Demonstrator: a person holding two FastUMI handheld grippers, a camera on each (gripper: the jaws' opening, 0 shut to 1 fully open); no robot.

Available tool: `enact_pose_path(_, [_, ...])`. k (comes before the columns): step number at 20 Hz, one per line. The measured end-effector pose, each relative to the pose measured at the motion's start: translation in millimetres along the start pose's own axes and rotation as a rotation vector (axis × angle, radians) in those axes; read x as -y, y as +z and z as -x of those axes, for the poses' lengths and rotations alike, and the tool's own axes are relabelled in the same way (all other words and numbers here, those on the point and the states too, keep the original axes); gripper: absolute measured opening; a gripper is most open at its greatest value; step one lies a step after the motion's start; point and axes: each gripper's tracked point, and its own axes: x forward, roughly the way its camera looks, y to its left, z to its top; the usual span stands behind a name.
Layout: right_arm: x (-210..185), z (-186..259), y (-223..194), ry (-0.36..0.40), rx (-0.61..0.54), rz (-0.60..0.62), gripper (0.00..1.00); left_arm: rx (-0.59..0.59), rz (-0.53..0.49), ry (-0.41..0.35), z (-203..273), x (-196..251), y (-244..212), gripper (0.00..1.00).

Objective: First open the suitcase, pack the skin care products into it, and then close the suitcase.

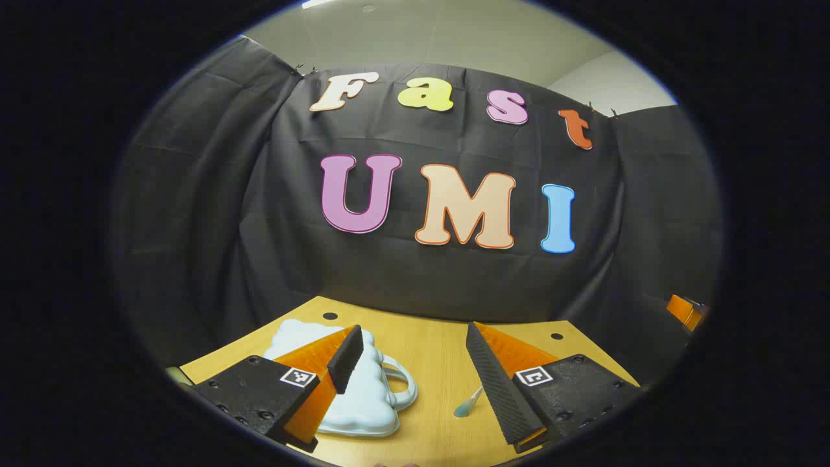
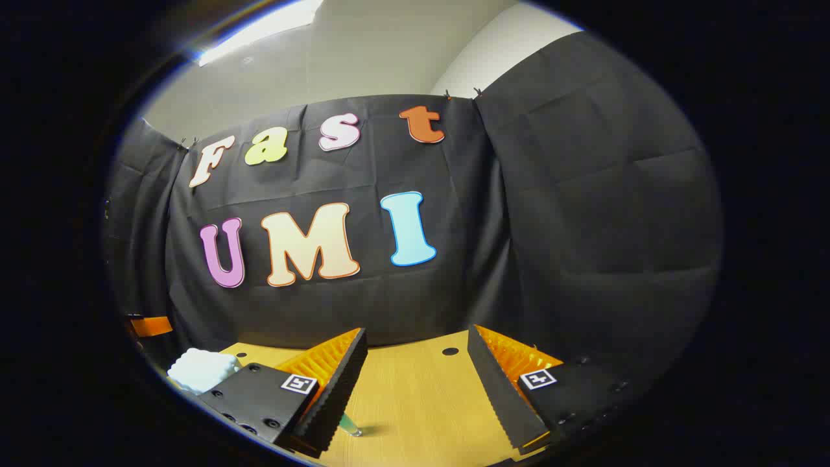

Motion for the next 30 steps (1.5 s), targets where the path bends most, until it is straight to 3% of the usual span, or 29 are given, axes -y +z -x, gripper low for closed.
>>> enact_pose_path(1, [4, -2, 1, -0.002, 0.0, 0.001, 0.97, -0.005, -0.005, 0.008, 0, 0, -2, 0.95])
enact_pose_path(6, [23, -11, -1, -0.01, -0.006, -0.003, 0.93, -0.015, -0.027, 0.026, -2, 10, -6, 0.95])
enact_pose_path(7, [28, -13, -2, -0.011, -0.01, -0.004, 0.97, -0.021, -0.027, 0.03, -2, 14, -8, 0.95])
enact_pose_path(19, [79, -14, -7, -0.002, -0.032, 0.008, 0.97, -0.058, 0.002, 0.038, 7, 53, -34, 0.95])
enact_pose_path(23, [88, -6, -13, 0.005, -0.022, 0.02, 0.98, -0.153, 0.012, 0.006, -12, 44, -59, 0.95])
enact_pose_path(30, [108, 17, -49, -0.032, -0.084, 0.006, 0.98, -0.401, -0.056, -0.076, -50, 38, -122, 0.96])
